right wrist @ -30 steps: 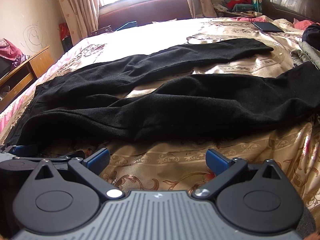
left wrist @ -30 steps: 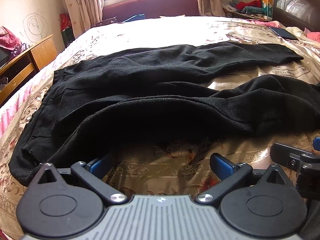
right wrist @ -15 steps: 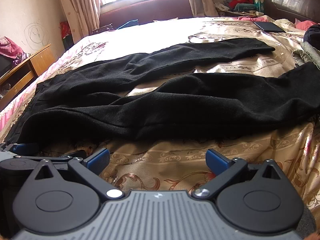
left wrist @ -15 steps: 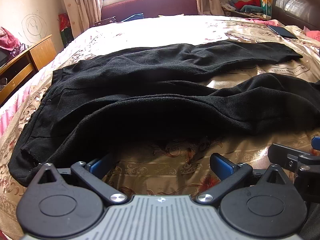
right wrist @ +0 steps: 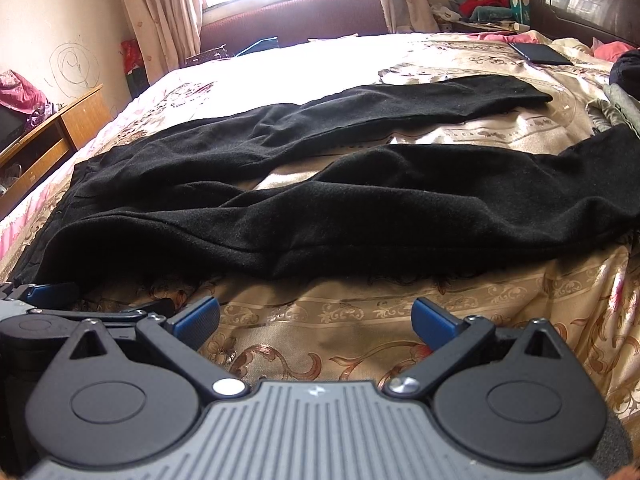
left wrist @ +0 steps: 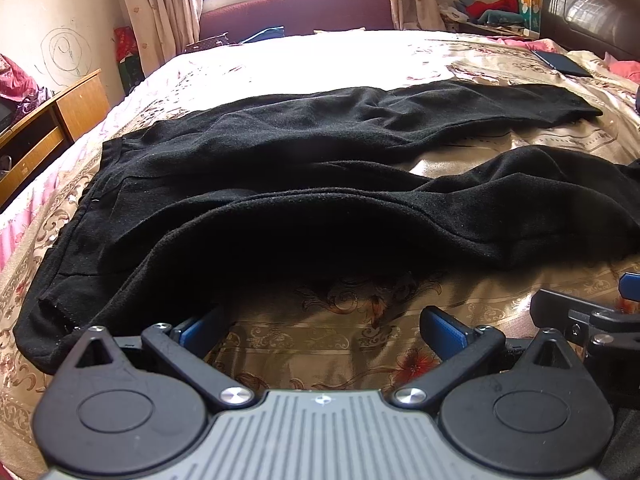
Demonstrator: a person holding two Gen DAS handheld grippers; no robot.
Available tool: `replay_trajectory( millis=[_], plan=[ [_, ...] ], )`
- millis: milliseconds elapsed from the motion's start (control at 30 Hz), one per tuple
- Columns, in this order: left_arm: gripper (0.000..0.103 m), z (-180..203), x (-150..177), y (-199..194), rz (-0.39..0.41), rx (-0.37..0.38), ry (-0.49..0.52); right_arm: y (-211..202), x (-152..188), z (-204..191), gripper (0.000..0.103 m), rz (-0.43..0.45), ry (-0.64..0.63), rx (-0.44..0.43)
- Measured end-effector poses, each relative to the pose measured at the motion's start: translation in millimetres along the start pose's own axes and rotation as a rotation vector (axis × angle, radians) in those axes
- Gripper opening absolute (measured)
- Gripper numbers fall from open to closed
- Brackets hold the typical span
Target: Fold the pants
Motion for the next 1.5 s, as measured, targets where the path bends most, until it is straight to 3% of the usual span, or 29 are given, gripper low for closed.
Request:
replay_trajectory(
  millis=[1300,1500],
  plan=[
    [0.103,-2.6,-4.4,-10.8,0.034,0.051,-0.037,6.4,-0.2,15.1,0.098,-0.041,0.048,0.073],
    [0.103,16.2,-13.3,-24.6,0.109,0.099,0.033,-12.4,-16.6,34.8,0.091,0.004,0.156,0.042]
  ],
)
Point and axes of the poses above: each gripper's, at about its wrist camera, not at the fingertips, and y roughly the way its jaws point, z to its right, x to its underside, the point moved 7 cm from there along y, roughly the way its jaws point, and after that the axes turned 2 degrees about y, right-handed, at the moved point
